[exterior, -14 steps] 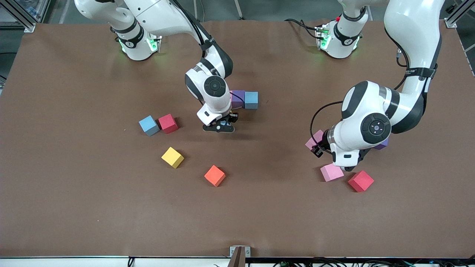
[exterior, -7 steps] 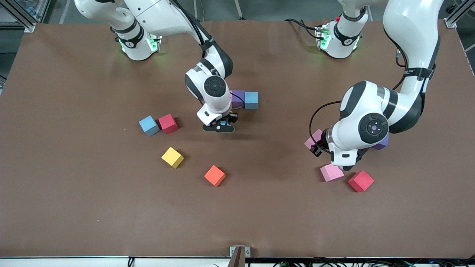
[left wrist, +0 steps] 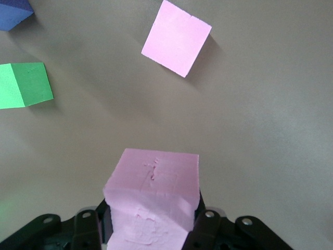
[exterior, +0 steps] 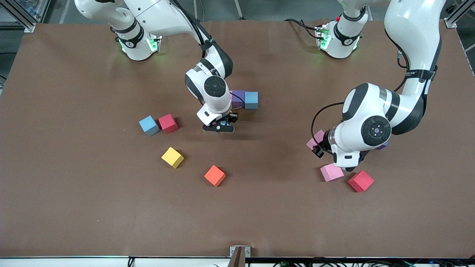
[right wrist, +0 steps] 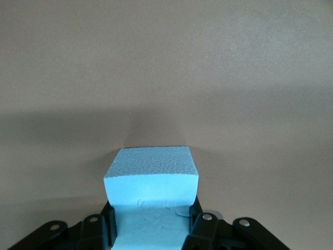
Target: Arrange 11 blocks into digit 3
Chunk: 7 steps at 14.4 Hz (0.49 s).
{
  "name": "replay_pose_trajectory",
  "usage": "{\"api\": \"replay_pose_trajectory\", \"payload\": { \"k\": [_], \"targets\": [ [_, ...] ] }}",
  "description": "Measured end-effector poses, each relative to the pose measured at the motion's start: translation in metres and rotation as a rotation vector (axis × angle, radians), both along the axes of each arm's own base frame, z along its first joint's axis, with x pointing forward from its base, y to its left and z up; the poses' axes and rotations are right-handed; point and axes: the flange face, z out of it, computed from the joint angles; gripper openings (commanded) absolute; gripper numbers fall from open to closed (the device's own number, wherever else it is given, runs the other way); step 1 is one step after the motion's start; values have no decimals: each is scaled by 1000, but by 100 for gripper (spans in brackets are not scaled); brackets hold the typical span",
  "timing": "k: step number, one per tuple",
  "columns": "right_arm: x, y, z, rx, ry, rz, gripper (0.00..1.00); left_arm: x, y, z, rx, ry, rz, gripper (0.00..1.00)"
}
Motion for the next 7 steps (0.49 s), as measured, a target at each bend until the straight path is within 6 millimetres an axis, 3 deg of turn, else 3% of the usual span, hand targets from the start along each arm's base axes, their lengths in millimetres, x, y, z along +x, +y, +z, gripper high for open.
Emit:
{"api": "replay_pose_trajectory", "payload": {
  "k": [7],
  "targets": [
    [0,0,-2,-2,2,0,2,-1,-2,-4,0,6,-6,24]
  ]
}}
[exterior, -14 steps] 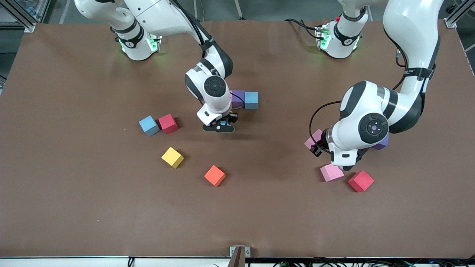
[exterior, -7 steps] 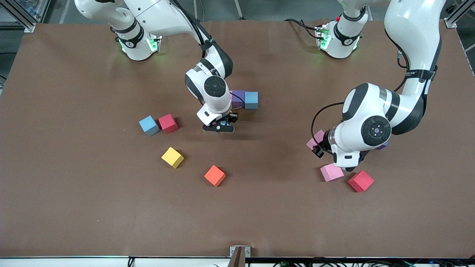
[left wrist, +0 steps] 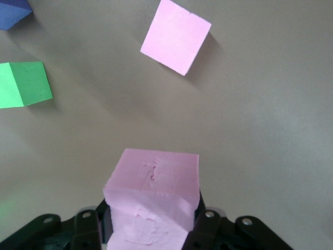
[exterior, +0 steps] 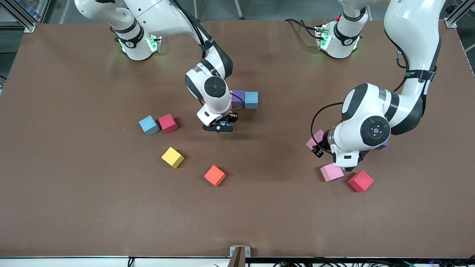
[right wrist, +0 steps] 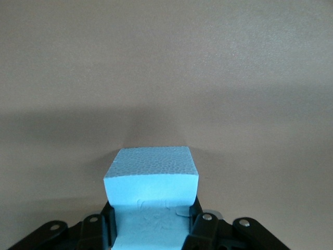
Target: Arrange 11 blocks into digit 3
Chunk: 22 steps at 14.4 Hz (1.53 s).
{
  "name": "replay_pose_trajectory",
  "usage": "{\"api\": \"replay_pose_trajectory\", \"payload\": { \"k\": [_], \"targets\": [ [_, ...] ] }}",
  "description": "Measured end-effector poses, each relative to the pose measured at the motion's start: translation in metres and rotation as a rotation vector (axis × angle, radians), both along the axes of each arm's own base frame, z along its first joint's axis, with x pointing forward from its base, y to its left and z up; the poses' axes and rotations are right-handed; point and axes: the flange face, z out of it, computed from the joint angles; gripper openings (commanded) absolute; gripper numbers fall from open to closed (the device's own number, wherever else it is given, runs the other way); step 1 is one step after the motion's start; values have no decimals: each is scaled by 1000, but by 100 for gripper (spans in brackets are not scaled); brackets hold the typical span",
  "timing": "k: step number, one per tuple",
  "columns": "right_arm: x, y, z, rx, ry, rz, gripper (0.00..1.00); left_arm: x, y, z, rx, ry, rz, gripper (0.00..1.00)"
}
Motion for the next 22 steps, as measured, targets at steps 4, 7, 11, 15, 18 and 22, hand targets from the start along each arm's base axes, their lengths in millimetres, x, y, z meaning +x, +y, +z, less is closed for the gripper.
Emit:
{"api": "replay_pose_trajectory", "payload": {
  "k": [4,7,11,15,18,22],
  "targets": [
    [0,0,0,0,0,0,5,-3,-9,-11,-4,15,-7,22],
    [0,0,0,0,0,0,6,-7,-25,-8,-18,7,-29,23],
    [0,0,0,0,0,0,9,-6,-33,-8,-30,-19,-36,23],
    [1,0,1,2,-3,-1,93,-6,-36,-8,-35,-26,-44,23],
    [5,1,5,7,-10,-3,100,-11,-48,-7,-37,-29,-63,23],
    [7,1,9,-8,5,-4,100,-8,-59,5,-50,-58,-75,22]
  ]
}}
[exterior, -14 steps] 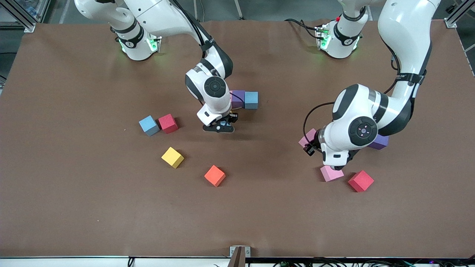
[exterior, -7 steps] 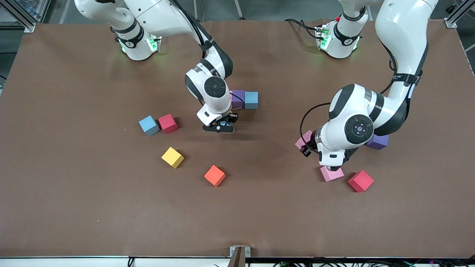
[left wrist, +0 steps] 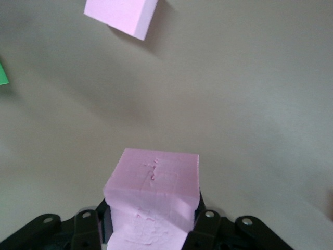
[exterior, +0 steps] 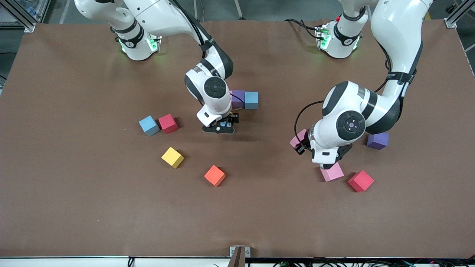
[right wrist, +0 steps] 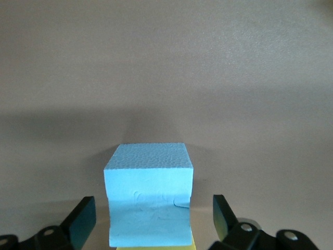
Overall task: Arrange 11 blocks into digit 3
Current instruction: 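Release the blue cube with the right gripper while the left gripper carries pink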
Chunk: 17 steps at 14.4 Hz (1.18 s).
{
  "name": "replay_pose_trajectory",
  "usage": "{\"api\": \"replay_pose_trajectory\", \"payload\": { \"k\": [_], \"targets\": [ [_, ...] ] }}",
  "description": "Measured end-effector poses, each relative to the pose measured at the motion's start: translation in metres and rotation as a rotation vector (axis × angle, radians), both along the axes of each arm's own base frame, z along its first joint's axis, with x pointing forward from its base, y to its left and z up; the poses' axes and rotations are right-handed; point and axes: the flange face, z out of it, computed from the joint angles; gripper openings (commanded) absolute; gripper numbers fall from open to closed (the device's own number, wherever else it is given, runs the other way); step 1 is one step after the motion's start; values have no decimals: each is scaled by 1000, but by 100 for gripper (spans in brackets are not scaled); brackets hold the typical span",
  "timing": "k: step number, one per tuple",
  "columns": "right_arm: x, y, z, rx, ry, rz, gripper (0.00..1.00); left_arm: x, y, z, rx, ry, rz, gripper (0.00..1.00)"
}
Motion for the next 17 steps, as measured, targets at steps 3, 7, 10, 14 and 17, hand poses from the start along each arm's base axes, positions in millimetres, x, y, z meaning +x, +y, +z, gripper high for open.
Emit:
{"api": "replay_pose_trajectory", "payload": {
  "k": [3,7,10,14,17],
  "targets": [
    [0,0,1,-5,4,1,100,3,-5,11,-11,-21,-3,21],
    [-2,-3,-3,-46,10,29,100,-10,-31,10,4,-9,31,21],
    [-2,-4,-5,-52,9,35,100,-28,-64,10,29,4,126,21],
    [-2,-4,-5,-54,9,36,100,-45,-84,5,60,27,186,22],
    [1,-4,-2,-52,4,32,100,-39,-71,2,73,41,199,22]
  ]
}}
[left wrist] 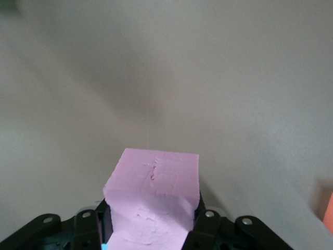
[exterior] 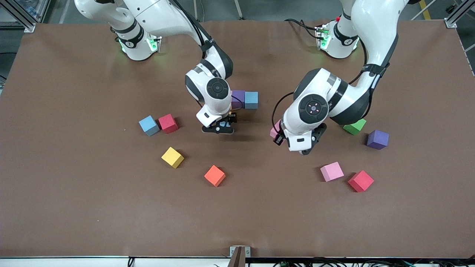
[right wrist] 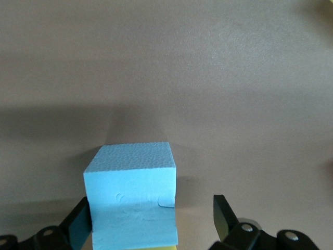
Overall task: Arrange 11 blocks into digit 3
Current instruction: 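Release the blue cube with the right gripper while the left gripper carries pink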
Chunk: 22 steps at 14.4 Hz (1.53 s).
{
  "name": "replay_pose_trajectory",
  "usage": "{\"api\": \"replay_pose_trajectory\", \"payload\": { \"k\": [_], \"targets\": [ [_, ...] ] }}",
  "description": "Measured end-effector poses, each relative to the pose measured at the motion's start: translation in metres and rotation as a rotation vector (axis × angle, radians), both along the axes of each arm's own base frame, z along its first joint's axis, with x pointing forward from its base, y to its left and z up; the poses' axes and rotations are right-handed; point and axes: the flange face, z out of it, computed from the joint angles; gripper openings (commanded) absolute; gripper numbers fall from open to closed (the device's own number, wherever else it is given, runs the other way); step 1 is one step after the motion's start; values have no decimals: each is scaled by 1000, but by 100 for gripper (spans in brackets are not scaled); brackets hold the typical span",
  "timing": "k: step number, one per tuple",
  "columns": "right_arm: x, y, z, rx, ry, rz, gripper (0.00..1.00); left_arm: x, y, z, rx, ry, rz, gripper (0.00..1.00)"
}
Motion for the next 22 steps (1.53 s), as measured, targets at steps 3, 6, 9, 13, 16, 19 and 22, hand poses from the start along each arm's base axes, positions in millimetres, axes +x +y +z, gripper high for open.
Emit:
{"api": "replay_pose_trajectory", "payload": {
  "k": [3,6,9,13,16,19,22],
  "targets": [
    [6,2,8,15,-13,-13,100,1,6,-1,6,13,-7,22],
    [17,4,31,40,-6,-49,100,-5,-5,-2,12,16,-1,22],
    [37,-3,67,35,17,-84,100,-8,-11,-8,23,19,63,22],
    [82,-59,120,48,9,-187,100,-8,-24,-24,18,0,197,23],
    [116,-125,167,71,-15,-295,100,-13,-34,-42,2,-25,308,23],
    [140,-186,184,69,-13,-390,100,-22,-47,-58,-10,-37,396,24],
    [161,-237,180,72,-22,-472,100,-36,-72,-75,-26,-39,491,26]
  ]
}}
